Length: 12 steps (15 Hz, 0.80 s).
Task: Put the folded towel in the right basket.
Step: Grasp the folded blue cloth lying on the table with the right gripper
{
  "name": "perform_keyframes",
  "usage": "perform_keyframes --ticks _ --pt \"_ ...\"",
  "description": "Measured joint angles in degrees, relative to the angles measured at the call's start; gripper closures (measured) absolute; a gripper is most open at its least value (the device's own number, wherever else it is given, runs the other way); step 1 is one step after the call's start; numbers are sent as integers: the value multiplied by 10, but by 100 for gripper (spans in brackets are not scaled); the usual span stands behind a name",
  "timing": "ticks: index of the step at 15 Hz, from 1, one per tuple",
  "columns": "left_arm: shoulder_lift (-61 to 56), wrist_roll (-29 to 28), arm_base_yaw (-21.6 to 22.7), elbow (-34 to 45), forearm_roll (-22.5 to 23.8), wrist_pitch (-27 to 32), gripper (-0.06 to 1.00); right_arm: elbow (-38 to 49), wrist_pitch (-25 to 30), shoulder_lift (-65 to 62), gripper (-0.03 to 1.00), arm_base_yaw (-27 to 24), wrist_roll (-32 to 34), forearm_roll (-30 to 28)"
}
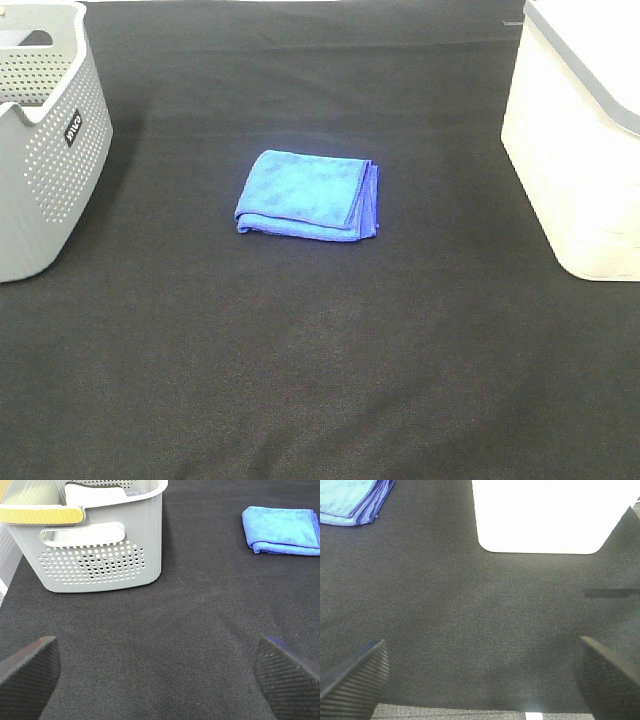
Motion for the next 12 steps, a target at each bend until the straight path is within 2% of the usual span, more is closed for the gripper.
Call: perform_keyframes --ticks 10,12 --pt "0 1 0 0 0 0 -4 0 0 1 1 0 0 0" --pt "0 1 0 0 -1 0 -4 -21 -2 37 1 0 1 2"
